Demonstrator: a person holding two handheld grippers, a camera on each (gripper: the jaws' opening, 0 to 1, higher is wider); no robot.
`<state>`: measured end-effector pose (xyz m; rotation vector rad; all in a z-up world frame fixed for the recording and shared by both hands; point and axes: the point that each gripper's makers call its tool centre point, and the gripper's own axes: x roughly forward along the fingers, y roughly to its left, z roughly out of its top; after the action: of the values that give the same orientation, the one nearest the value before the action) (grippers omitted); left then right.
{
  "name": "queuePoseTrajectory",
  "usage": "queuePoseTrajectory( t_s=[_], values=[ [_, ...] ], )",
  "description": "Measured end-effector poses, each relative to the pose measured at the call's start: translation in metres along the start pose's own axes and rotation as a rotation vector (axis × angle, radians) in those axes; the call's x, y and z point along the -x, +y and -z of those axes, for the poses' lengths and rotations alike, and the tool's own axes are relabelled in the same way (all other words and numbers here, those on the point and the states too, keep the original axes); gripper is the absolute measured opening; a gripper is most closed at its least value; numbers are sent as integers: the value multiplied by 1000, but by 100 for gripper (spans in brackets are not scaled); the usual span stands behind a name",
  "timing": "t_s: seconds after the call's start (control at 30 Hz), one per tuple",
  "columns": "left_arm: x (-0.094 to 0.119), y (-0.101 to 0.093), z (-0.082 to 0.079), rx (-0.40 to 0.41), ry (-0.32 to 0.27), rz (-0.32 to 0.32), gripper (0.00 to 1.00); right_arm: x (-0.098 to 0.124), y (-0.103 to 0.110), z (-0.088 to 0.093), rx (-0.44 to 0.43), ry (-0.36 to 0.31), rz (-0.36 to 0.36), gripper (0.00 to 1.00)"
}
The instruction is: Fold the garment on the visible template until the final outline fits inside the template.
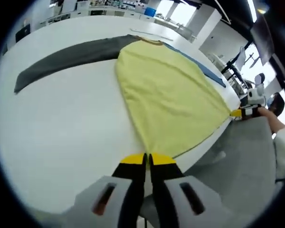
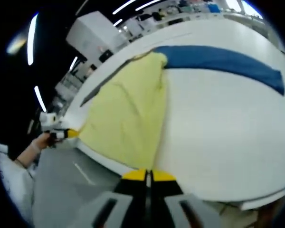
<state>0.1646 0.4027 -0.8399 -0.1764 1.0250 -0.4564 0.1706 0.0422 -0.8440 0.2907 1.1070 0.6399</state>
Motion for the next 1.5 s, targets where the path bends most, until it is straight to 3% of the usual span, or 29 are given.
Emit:
queuePoseTrajectory(
  t_s=[0.53, 0.77, 0.97, 1.13, 1.3, 1.4, 1.5],
  values=[
    [-1, 0, 3, 6, -21, -1, 2, 2, -6, 1, 17, 7, 9, 0],
    [3, -6, -7, 17, -78, 22, 22, 13, -10, -18, 52, -59, 10, 1],
    [11, -13, -26, -28, -174, 41, 42, 23, -16, -43, 123, -167, 7, 23],
    [16, -14, -37, -43, -225, 55, 62, 30, -21, -50, 157, -202, 50, 59],
    [22, -20, -49, -9, -298, 83, 77, 35, -33, -57, 157, -221, 98, 84],
    [27, -24, -55, -17, -327, 74, 75, 39, -47, -59, 163, -198, 143, 90],
    [31, -25, -64, 6, -386, 73, 81, 45, -59, -67, 164, -208, 161, 90]
  ],
)
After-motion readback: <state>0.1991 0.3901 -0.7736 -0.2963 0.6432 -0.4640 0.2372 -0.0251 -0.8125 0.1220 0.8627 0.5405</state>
